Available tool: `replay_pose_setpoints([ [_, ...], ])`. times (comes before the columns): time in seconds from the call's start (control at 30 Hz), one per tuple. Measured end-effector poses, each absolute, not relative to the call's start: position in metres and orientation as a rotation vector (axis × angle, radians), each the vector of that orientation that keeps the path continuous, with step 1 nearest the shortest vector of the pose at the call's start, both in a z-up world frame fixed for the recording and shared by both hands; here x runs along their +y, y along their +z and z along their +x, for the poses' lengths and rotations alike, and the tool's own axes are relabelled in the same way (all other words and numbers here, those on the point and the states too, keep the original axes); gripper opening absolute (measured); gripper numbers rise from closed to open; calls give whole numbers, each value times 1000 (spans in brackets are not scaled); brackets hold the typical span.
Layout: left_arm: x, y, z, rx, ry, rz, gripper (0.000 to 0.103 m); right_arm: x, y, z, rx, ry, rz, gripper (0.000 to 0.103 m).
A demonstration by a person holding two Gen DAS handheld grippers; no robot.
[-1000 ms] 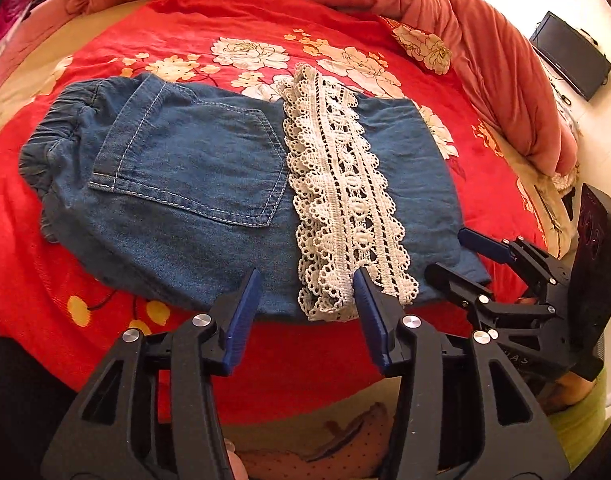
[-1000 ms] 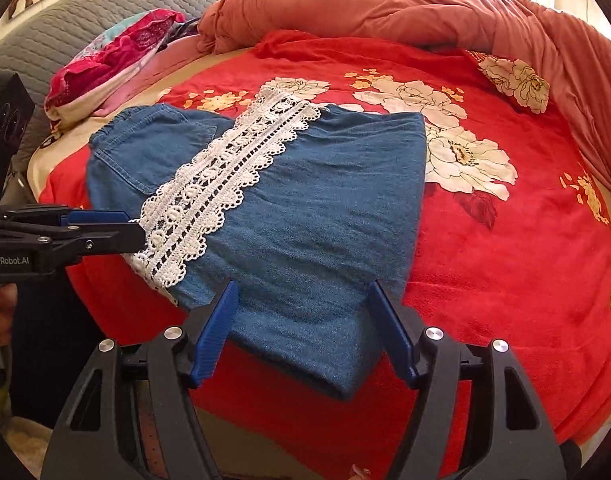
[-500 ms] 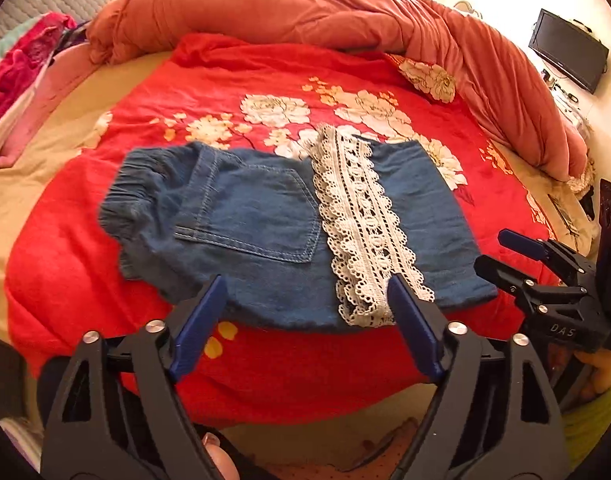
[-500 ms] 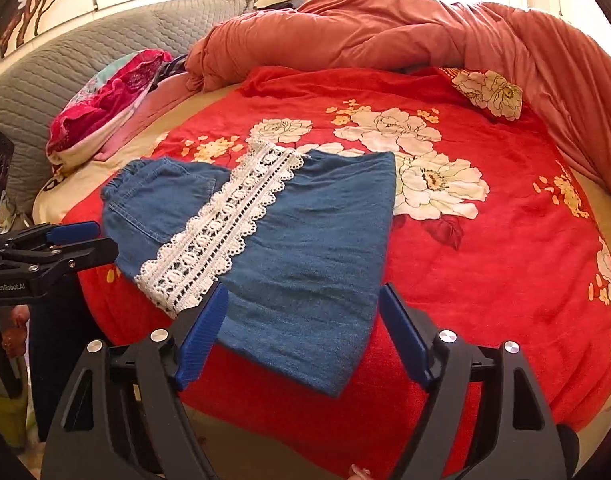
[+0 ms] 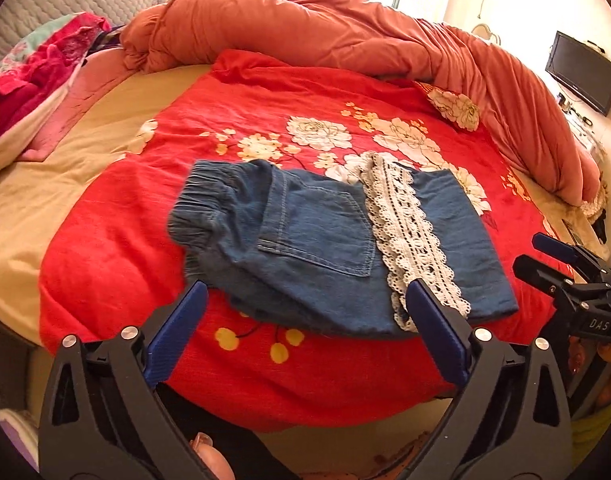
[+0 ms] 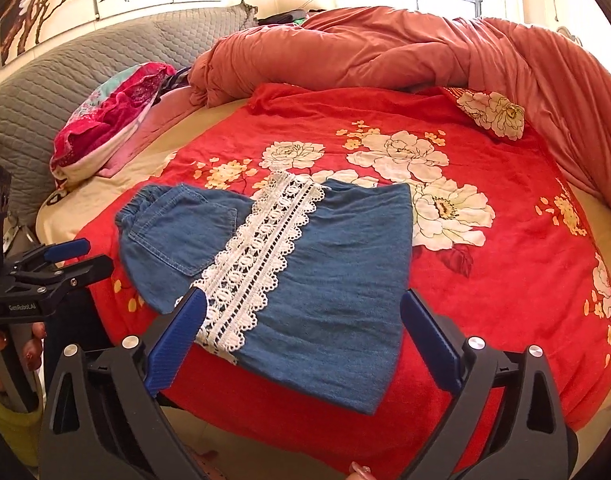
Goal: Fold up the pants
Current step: 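Grasp the pants edge with the left tool while the right tool grasps the waistband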
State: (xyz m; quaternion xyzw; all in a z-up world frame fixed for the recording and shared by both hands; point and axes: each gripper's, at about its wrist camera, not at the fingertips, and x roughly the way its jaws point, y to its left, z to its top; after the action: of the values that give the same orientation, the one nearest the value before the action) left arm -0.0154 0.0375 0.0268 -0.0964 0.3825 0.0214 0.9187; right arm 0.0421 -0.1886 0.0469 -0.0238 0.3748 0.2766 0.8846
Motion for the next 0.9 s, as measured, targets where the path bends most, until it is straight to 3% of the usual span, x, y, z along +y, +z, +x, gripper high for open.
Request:
replay_pose_setpoints([
  [0.73,127,-9,-6,812,119,-503,93,-61,65,105,838,814,-186,98],
  [0.8,130,-11,-4,803,103,-547,87,-45,64,111,847,841,-218,98],
  [0.87,131,-13,0,800,94,-568,68,-28,63,119,870,885,-236,98],
  [0.9,130,-14,1,800,89,-575,65,-22,62,122,878,902,-242,98],
])
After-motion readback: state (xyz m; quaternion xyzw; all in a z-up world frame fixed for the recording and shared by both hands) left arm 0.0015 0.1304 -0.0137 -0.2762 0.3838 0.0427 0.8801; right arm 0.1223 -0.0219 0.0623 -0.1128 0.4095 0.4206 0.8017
